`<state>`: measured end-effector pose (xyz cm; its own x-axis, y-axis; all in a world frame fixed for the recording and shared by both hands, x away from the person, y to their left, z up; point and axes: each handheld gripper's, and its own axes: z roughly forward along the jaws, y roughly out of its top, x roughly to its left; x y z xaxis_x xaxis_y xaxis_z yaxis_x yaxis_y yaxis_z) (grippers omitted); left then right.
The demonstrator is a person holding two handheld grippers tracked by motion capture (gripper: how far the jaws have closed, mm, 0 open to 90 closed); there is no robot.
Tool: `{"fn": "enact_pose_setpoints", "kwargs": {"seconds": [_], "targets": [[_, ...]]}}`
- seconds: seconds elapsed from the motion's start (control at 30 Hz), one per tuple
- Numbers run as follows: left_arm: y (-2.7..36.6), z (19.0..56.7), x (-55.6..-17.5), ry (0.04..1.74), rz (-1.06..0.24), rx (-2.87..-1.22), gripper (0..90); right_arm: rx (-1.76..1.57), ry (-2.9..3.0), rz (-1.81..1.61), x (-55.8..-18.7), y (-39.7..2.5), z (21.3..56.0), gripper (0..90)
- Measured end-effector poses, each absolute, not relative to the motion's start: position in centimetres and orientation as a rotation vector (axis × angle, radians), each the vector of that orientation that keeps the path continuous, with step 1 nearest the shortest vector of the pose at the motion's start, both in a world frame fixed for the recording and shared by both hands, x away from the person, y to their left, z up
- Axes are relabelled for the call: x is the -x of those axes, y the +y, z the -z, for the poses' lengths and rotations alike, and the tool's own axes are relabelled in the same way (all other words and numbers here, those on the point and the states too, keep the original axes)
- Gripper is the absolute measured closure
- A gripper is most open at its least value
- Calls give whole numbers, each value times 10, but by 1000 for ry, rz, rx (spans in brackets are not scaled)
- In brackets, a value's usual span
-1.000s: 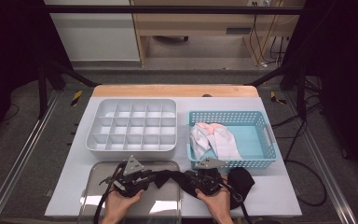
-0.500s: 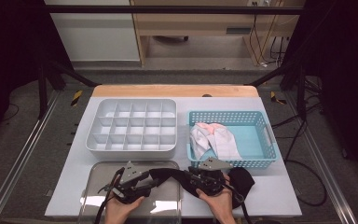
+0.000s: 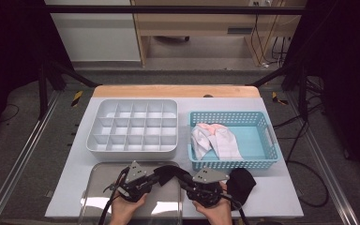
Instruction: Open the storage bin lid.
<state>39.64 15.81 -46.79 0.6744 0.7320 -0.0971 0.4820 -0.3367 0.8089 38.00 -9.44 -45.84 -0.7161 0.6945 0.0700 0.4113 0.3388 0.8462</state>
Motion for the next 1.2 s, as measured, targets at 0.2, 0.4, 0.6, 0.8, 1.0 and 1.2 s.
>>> {"fn": "enact_pose_setpoints", "kwargs": {"seconds": [0.2, 0.4, 0.6, 0.8, 1.0, 1.2], "targets": [[159, 466, -395, 935, -333, -1990, 846, -1003, 2309, -1180, -387, -93, 479, 701], [165, 460, -387, 929, -294, -1976, 847, -1018, 2352, -1164, -387, -92, 477, 870], [178, 437, -371, 950, -301, -1987, 848, -999, 2474, -1395, -372, -100, 453, 870], [176, 442, -379, 1007, -352, -2019, 801, -1063, 2539, -1398, -382, -99, 461, 821], [171, 461, -397, 984, -413, -1994, 552, -1060, 2430, -1320, -389, -102, 466, 727], [161, 472, -405, 968, -348, -2022, 592, -1050, 2379, -1365, -384, -109, 459, 667]]}}
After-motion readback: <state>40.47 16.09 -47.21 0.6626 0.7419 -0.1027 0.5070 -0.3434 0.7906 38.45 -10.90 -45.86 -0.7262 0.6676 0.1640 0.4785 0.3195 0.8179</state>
